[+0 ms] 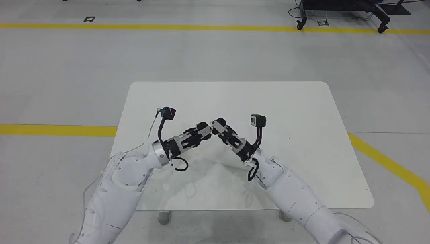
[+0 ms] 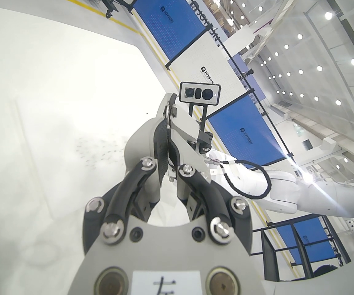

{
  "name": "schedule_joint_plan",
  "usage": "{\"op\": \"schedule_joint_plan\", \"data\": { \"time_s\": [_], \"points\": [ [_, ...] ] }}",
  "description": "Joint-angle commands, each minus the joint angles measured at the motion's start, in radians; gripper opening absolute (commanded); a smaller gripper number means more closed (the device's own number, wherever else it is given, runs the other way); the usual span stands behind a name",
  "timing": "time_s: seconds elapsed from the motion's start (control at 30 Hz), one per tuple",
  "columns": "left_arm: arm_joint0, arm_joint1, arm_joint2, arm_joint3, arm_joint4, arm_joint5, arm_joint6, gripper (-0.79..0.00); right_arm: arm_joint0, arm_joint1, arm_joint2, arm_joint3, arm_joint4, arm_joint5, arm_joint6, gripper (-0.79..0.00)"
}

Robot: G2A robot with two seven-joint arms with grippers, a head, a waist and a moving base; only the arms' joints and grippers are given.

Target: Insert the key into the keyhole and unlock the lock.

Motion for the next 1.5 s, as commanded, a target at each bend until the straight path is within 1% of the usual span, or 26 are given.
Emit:
{"op": "schedule_joint_plan", "data": {
  "time_s": [0.0, 0.33, 0.43, 0.53, 0.6, 0.63, 0.67, 0.73, 0.8, 0.97, 1.0, 1.03, 1.07, 1.1, 1.13, 1.23, 1.27, 1.33, 1.47],
  "points": [
    [0.000, 0.001, -0.002, -0.001, 0.010, 0.001, 0.011, -0.785, 0.000, 0.000, 0.000, 0.000, 0.000, 0.000, 0.000, -0.785],
    [0.008, 0.002, -0.015, -0.004, 0.056, 0.028, 0.118, -0.785, 0.000, 0.000, 0.000, 0.000, 0.000, 0.000, 0.000, -0.785],
    [0.009, 0.002, -0.012, -0.005, 0.054, 0.033, 0.121, -0.785, 0.000, 0.000, 0.000, 0.000, 0.000, 0.000, 0.000, -0.785],
    [0.007, 0.004, -0.010, -0.007, 0.051, 0.025, 0.097, -0.785, 0.000, 0.000, 0.000, 0.000, 0.000, 0.000, 0.000, -0.785],
    [0.004, 0.006, -0.015, -0.015, 0.091, 0.008, 0.105, -0.526, 0.000, 0.000, 0.000, 0.000, 0.000, 0.000, 0.000, -0.785],
    [0.006, 0.008, -0.016, -0.023, 0.133, -0.010, 0.117, -0.345, 0.000, 0.000, 0.000, 0.000, 0.000, 0.000, 0.000, -0.785],
    [0.009, 0.009, -0.014, -0.032, 0.183, -0.032, 0.130, 0.000, 0.000, 0.000, 0.000, 0.000, 0.000, 0.000, 0.000, -0.785],
    [0.019, 0.011, -0.010, -0.049, 0.275, -0.077, 0.177, 0.000, 0.000, 0.000, 0.000, 0.000, 0.000, 0.000, 0.000, -0.785],
    [0.030, 0.011, -0.003, -0.056, 0.330, -0.116, 0.222, 0.000, 0.000, 0.000, 0.000, 0.000, 0.000, 0.000, 0.000, -0.785],
    [0.034, 0.013, 0.001, -0.058, 0.451, -0.173, 0.299, -0.003, 0.000, 0.000, 0.000, 0.000, 0.000, 0.000, 0.000, -0.785],
    [0.035, 0.014, -0.001, -0.061, 0.490, -0.182, 0.317, -0.065, 0.000, 0.000, 0.000, 0.000, 0.000, 0.000, 0.000, -0.785],
    [0.037, 0.015, -0.002, -0.063, 0.534, -0.188, 0.336, -0.086, 0.000, 0.000, 0.000, 0.000, 0.000, 0.000, 0.000, -0.785],
    [0.038, 0.017, -0.005, -0.068, 0.602, -0.188, 0.356, -0.139, 0.000, 0.000, 0.000, 0.000, 0.000, 0.000, 0.000, -0.785],
    [0.042, 0.018, -0.005, -0.072, 0.669, -0.184, 0.381, -0.166, 0.000, 0.000, 0.000, 0.000, 0.000, 0.000, 0.000, -0.785],
    [0.046, 0.020, -0.005, -0.077, 0.755, -0.173, 0.410, -0.172, 0.000, 0.000, 0.000, 0.000, 0.000, 0.000, 0.000, -0.785],
    [0.064, 0.021, 0.015, -0.084, 0.936, -0.154, 0.509, -0.114, 0.000, 0.000, 0.000, 0.000, 0.000, 0.000, 0.000, -0.785],
    [0.068, 0.021, 0.021, -0.083, 0.974, -0.148, 0.539, -0.117, 0.000, 0.000, 0.000, 0.000, 0.000, 0.000, 0.000, -0.785],
    [0.072, 0.021, 0.029, -0.081, 1.040, -0.135, 0.588, -0.169, 0.000, 0.000, 0.000, 0.000, 0.000, 0.000, 0.000, -0.785],
    [0.078, 0.021, 0.030, -0.074, 1.102, -0.098, 0.665, -0.237, 0.000, 0.000, 0.000, 0.000, 0.000, 0.000, 0.000, -0.785]
  ]
}}
